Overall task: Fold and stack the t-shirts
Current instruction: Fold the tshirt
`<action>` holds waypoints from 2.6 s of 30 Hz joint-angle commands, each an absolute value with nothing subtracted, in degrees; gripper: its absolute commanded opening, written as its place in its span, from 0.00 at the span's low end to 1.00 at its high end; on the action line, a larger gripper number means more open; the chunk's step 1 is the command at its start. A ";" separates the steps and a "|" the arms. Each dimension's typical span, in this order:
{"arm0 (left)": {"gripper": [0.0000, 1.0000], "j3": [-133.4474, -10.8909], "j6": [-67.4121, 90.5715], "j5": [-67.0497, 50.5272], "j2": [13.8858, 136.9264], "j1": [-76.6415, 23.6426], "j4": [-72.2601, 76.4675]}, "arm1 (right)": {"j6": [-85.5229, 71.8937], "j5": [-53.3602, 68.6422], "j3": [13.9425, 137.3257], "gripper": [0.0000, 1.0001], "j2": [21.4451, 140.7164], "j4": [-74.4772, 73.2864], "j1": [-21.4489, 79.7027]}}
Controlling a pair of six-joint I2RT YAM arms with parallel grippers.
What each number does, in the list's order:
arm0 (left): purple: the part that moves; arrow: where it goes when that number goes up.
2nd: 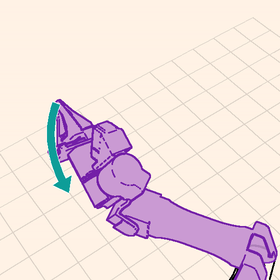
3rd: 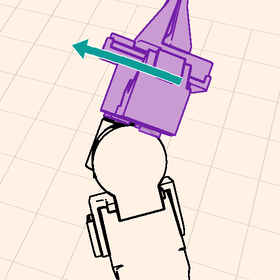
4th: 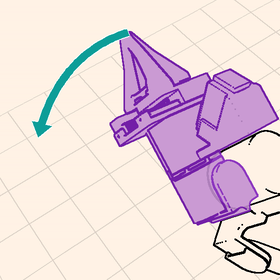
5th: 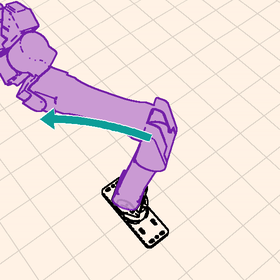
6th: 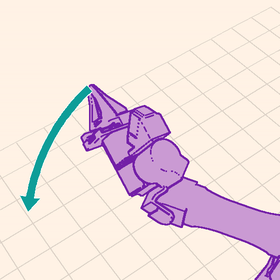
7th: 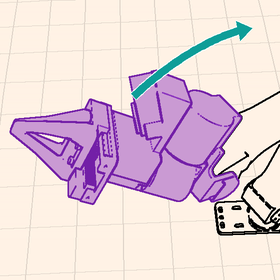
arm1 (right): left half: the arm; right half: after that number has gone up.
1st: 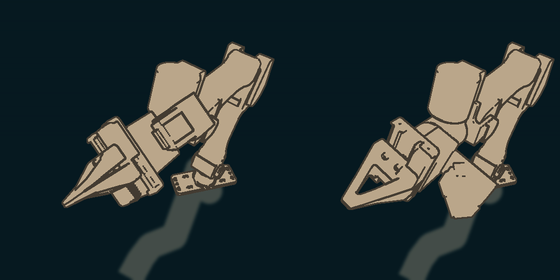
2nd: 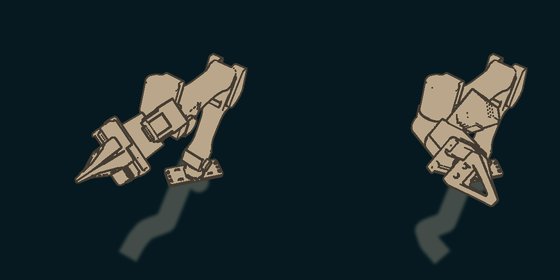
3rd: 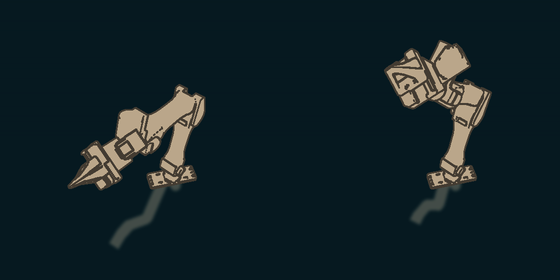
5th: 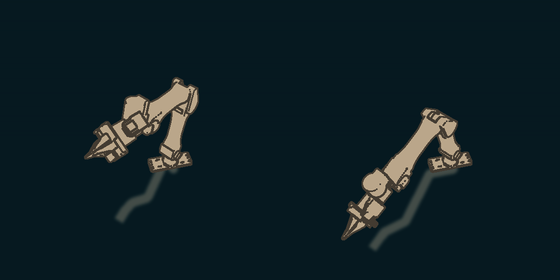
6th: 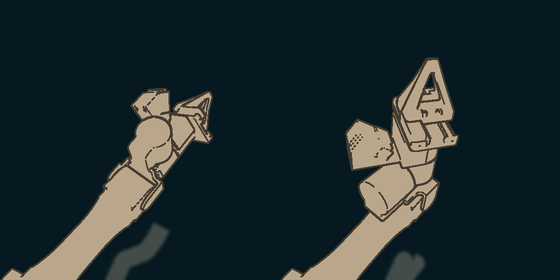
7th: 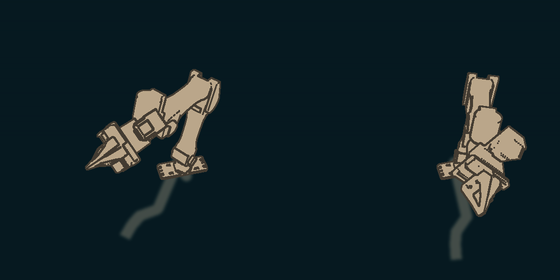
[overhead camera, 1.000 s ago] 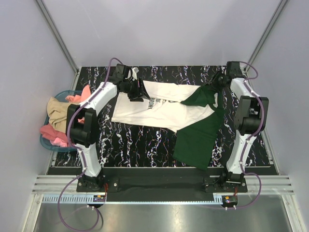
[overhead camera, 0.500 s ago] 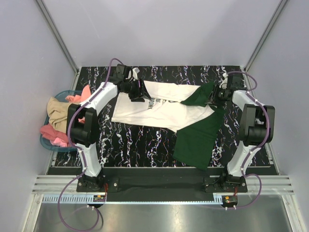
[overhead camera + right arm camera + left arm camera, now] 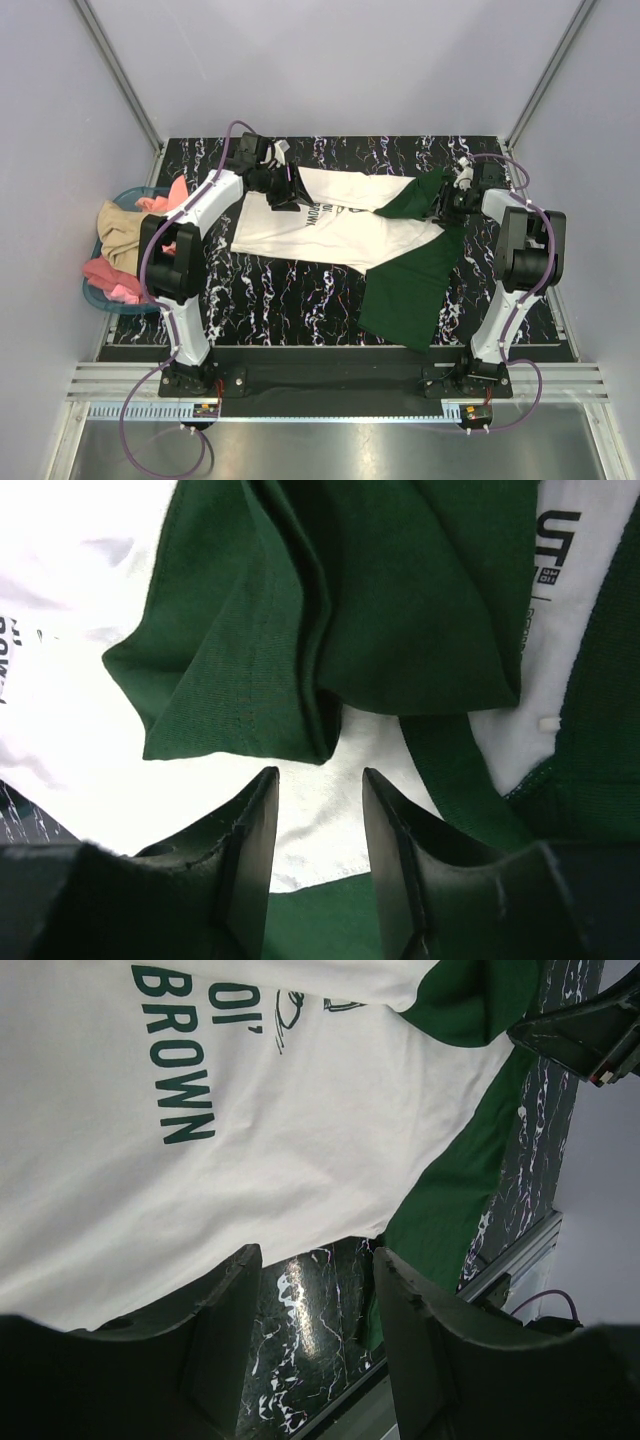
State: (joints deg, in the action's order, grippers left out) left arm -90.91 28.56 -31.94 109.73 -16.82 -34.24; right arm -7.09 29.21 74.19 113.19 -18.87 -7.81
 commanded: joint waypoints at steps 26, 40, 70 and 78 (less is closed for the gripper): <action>0.54 -90.53 28.56 -34.10 105.38 -15.29 -33.57 | -17.04 34.63 73.57 0.00 109.08 -12.75 -7.47; 0.56 -87.72 30.15 -34.01 103.89 -15.38 -32.52 | -43.93 33.67 53.54 0.00 91.78 1.65 -5.98; 0.54 -81.91 51.67 -29.27 117.49 -36.65 1.48 | -44.38 4.05 51.33 0.35 78.13 -27.42 1.67; 0.54 -84.90 53.96 -28.56 123.22 -37.62 4.48 | -43.95 0.80 49.22 0.33 80.33 -26.11 1.49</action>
State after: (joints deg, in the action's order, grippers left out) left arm -81.45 52.58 -30.00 123.28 -37.15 -0.97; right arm -44.77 4.75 50.24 80.44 -26.63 1.69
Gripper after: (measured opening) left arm 0.541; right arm 0.333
